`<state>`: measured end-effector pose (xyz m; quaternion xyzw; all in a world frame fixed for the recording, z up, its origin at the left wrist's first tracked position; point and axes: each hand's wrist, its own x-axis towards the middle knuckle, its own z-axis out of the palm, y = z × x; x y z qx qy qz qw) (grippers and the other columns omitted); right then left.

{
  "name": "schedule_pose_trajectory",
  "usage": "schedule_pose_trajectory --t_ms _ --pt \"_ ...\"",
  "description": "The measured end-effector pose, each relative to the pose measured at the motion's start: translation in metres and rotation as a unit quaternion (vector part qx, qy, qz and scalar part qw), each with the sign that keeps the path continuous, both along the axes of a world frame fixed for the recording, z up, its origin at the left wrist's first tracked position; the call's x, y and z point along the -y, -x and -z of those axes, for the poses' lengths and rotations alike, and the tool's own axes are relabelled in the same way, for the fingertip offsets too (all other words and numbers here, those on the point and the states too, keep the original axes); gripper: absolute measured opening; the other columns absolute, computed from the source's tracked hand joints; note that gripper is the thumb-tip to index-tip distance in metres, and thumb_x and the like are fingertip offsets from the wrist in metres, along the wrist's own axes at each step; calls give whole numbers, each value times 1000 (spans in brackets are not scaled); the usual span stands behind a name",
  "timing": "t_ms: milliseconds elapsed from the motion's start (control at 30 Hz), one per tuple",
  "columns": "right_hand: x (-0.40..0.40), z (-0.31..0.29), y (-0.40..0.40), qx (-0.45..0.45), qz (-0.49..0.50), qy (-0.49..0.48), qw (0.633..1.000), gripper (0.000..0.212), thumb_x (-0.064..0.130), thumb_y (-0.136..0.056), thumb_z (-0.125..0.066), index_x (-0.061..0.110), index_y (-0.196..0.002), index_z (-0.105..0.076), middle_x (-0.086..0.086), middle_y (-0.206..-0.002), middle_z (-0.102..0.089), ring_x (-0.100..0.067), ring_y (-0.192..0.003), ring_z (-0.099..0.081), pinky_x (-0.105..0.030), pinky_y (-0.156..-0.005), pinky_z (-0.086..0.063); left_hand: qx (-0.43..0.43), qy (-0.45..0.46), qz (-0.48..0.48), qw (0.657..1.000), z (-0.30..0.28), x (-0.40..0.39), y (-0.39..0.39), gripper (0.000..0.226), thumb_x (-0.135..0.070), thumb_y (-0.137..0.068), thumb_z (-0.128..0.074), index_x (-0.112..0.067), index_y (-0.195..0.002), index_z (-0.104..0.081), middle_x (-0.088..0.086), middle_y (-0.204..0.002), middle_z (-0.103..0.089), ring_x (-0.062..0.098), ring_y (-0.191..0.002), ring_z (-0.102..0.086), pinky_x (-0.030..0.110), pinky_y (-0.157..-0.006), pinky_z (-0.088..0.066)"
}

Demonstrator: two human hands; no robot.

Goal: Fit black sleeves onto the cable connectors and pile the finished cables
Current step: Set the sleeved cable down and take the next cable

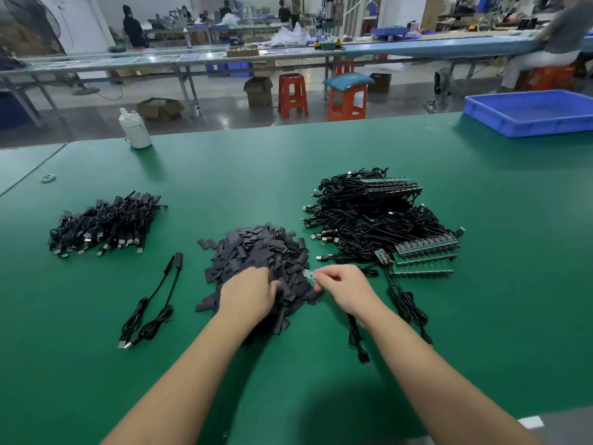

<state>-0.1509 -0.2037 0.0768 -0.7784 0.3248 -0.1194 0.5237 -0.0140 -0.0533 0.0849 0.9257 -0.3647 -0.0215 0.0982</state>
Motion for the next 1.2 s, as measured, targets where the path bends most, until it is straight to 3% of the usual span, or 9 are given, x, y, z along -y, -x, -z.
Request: schedule_pose_trajectory --t_ms 133,333,600,667,733,800,867,1033,1200 --pt "-5 24 6 -38 -34 -28 998 16 26 -99 -59 25 -107 -73 8 -86 -74 6 -48 -45 -11 -48 -36 -15 -86 -15 996 22 -15 -1 48 -71 -84 -51 -23 -89 -52 -4 -90 -61 21 -84 -60 33 -67 -49" --pt "-2 43 19 0 -27 -101 994 29 16 -99 -59 13 -128 -64 1 -94 -74 -10 -47 -45 -23 -53 -45 -50 23 -41 998 31 -16 5 18 -49 -85 -64 -33 -87 -57 -8 -91 -58 18 -87 -61 31 -70 -51" --pt "4 54 25 30 -60 -135 989 20 18 -97 -63 20 -116 -70 1 -91 -76 -9 -49 -46 -22 -55 -46 -2 154 -28 988 27 -17 8 17 -33 -93 -61 -33 -103 -75 -19 -113 -64 11 -96 -63 28 -77 -52" --pt "5 56 24 31 -67 -139 988 17 19 -97 -63 21 -111 -72 1 -88 -75 -9 -48 -46 -21 -52 -44 2 195 -13 981 22 -15 12 15 -29 -93 -62 -29 -101 -75 -18 -108 -67 9 -91 -65 27 -76 -52" --pt "6 59 24 31 -74 -140 987 14 21 -96 -64 23 -107 -73 1 -86 -74 -9 -48 -46 -21 -51 -44 -75 226 6 971 19 -11 16 13 -25 -95 -59 -30 -98 -71 -18 -91 -71 4 -78 -64 25 -71 -51" --pt "8 62 24 33 -80 -146 986 14 23 -95 -65 24 -106 -73 1 -85 -74 -9 -48 -47 -21 -52 -44 -201 223 25 953 19 -6 22 17 -23 -97 -57 -35 -97 -69 -17 -79 -71 -1 -72 -63 18 -67 -46" --pt "11 65 24 36 -86 -154 984 14 25 -95 -66 25 -107 -74 0 -84 -74 -10 -48 -47 -22 -54 -46 -252 203 47 945 24 -2 27 20 -23 -98 -55 -34 -105 -71 -14 -78 -67 0 -73 -61 18 -69 -43" --pt "16 69 25 51 -99 -193 975 13 24 -94 -67 26 -101 -78 1 -75 -69 -11 -47 -46 -22 -51 -46 -240 165 96 952 37 4 37 34 -32 -94 -63 -25 -127 -64 -16 -90 -55 6 -92 -56 15 -80 -38" --pt "21 68 26 54 -98 -223 968 14 20 -94 -68 23 -101 -79 -1 -76 -68 -11 -49 -47 -24 -51 -46 -180 170 135 959 38 5 39 36 -32 -92 -66 -22 -127 -66 -12 -92 -54 5 -90 -54 6 -78 -34"
